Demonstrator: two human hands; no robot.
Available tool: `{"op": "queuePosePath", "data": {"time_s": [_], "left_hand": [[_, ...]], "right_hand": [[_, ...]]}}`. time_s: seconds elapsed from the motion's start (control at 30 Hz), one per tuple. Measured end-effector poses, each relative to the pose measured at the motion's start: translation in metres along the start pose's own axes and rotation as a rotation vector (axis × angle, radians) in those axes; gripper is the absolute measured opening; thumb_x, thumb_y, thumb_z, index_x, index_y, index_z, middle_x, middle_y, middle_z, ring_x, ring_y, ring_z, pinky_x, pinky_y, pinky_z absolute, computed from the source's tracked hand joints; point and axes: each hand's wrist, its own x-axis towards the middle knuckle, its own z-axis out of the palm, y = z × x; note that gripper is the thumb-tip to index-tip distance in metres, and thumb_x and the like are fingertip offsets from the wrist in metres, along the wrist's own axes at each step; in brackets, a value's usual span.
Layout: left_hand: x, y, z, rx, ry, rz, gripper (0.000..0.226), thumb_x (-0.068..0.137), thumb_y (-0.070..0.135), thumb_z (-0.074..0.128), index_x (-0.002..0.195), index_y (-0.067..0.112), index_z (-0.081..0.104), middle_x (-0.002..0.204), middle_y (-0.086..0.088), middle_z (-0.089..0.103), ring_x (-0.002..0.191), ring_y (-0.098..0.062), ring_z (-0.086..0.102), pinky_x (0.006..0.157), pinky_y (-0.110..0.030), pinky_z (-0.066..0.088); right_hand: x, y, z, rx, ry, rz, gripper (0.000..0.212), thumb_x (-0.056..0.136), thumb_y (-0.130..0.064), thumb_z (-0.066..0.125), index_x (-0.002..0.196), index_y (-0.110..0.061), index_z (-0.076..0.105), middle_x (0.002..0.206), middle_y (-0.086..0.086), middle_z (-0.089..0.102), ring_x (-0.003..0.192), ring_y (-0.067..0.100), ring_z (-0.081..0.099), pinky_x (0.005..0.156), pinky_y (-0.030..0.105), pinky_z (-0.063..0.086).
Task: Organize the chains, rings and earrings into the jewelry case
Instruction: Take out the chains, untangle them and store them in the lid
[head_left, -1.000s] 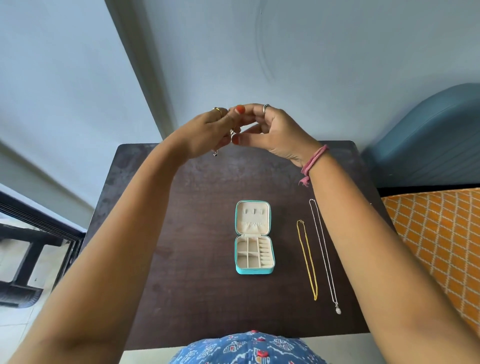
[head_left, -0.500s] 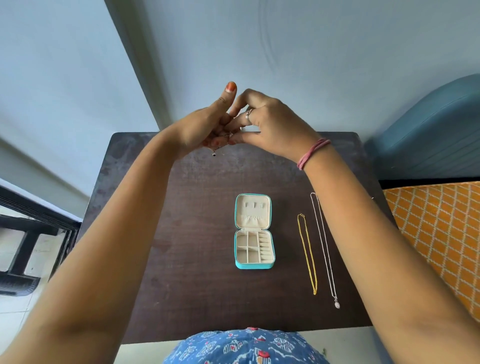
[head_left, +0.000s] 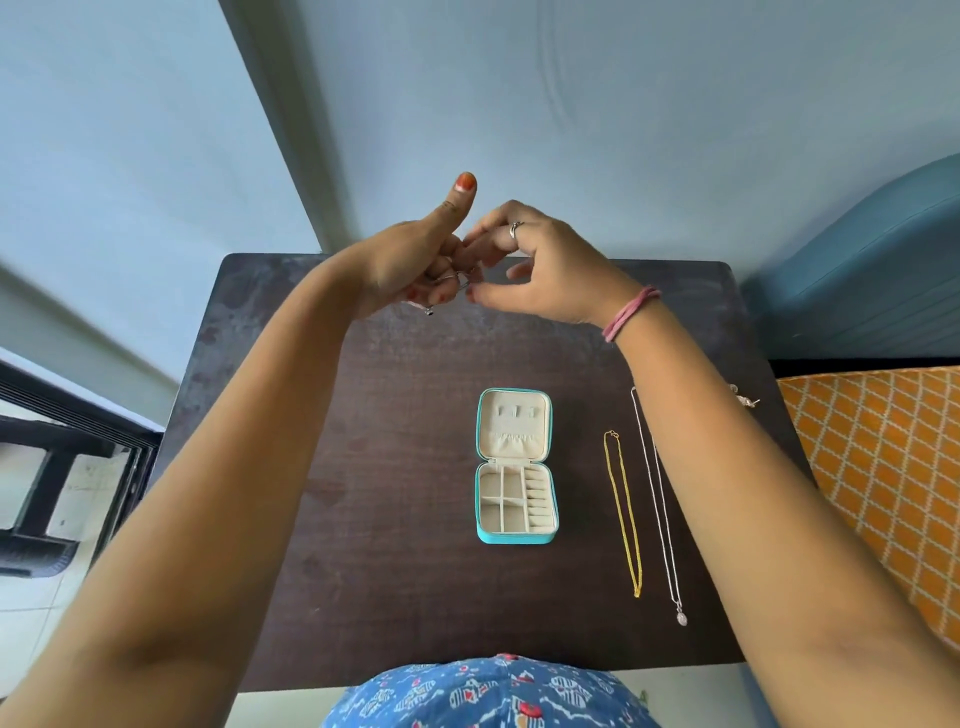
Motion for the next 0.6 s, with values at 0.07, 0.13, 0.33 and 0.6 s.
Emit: {"op": "queuePosePath", "data": {"time_s": [0.07,0.13,0.33,0.6], "left_hand": [[0.001,0.000,-0.002,0.000,-0.010,-0.027,0.083,0.087,0.075,0.010,0.085,0.008,0.058,0.053,-0.006,0.047,0.041,-0.014,0.035,0.061,-0.028,0.039],[0.002,-0.002,-0.002,-0.008,-0.042,-0.041,0.084,0.087,0.076,0.010,0.091,0.006,0.055,0.052,-0.007,0.049,0.037,-0.013,0.033,0.070,-0.034,0.038],[0.000,-0.001,0.001,0.018,-0.121,-0.087,0.078,0.088,0.074,0.010,0.081,0.009,0.053,0.042,0.000,0.044,0.040,-0.013,0.040,0.062,-0.030,0.036],[-0.003,0.002,0.006,0.135,-0.110,-0.183,0.070,0.090,0.073,0.017,0.079,0.014,0.055,0.043,0.000,0.037,0.039,-0.013,0.031,0.044,-0.018,0.038]], "right_hand": [[-0.001,0.002,0.006,0.046,-0.005,0.031,0.042,0.071,-0.025,0.083,0.107,-0.016,0.063,0.117,-0.005,0.053,0.099,0.008,0.058,0.072,0.006,0.043],[0.000,0.002,0.013,0.045,0.041,0.031,0.053,0.065,-0.027,0.087,0.109,-0.014,0.060,0.118,0.001,0.055,0.098,0.009,0.057,0.073,0.002,0.039],[0.002,0.007,0.028,-0.063,0.113,-0.062,0.039,0.071,-0.023,0.083,0.100,-0.003,0.068,0.108,-0.003,0.055,0.085,-0.010,0.049,0.080,-0.002,0.032],[-0.009,0.007,0.032,0.261,0.021,0.128,0.027,0.078,-0.017,0.078,0.092,-0.024,0.056,0.089,-0.018,0.066,0.091,-0.006,0.058,0.086,0.024,0.041]]}}
